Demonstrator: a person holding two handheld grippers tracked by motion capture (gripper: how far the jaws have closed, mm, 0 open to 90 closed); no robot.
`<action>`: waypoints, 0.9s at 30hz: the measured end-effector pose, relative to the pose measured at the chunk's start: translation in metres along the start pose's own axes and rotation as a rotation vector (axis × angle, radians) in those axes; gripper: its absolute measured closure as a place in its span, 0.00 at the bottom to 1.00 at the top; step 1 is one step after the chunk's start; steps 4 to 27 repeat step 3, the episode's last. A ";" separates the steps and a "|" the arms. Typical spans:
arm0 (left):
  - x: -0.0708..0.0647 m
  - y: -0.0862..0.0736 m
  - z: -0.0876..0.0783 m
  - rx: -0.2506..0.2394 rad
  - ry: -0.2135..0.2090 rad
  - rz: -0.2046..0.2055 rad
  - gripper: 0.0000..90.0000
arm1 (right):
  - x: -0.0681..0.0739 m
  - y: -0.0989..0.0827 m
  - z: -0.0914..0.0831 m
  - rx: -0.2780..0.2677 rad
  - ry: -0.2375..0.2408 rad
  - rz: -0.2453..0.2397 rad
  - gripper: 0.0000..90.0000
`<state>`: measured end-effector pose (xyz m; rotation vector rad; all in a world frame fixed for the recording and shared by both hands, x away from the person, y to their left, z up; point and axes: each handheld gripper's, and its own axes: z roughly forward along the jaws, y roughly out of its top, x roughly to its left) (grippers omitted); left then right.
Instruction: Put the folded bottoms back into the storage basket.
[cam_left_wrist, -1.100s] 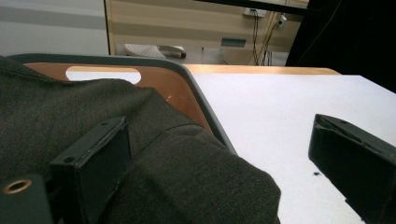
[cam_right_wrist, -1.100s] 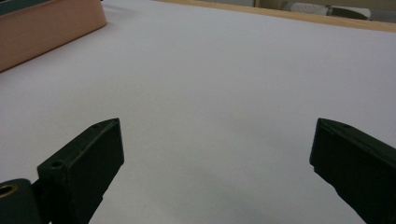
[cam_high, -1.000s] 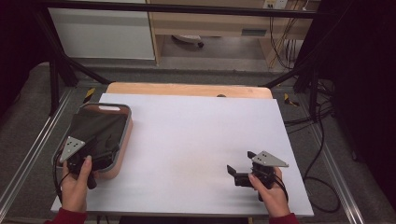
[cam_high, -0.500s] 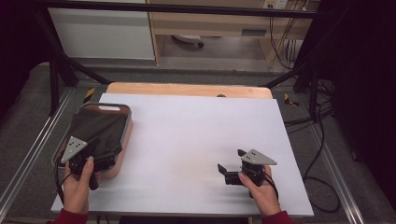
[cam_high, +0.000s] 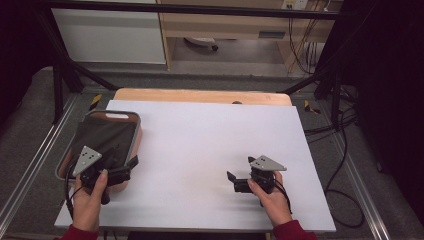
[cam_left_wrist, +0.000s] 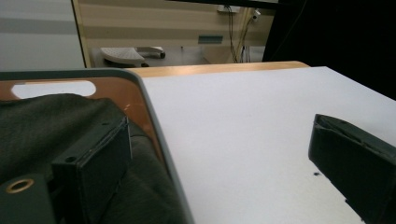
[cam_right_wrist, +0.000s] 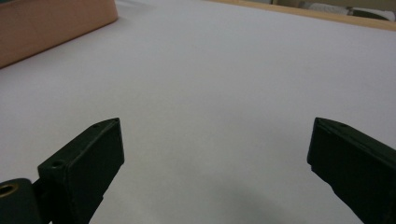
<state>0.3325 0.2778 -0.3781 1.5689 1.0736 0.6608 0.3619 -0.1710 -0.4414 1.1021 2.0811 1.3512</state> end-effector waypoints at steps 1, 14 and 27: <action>-0.003 0.002 0.000 -0.003 -0.011 0.004 0.07 | 0.000 0.000 0.001 0.009 0.000 -0.001 0.05; -0.014 0.005 0.001 -0.006 -0.036 0.026 0.07 | 0.000 -0.001 0.001 0.023 0.004 -0.005 0.04; -0.014 0.005 0.001 -0.006 -0.036 0.026 0.07 | 0.000 -0.001 0.001 0.023 0.004 -0.005 0.04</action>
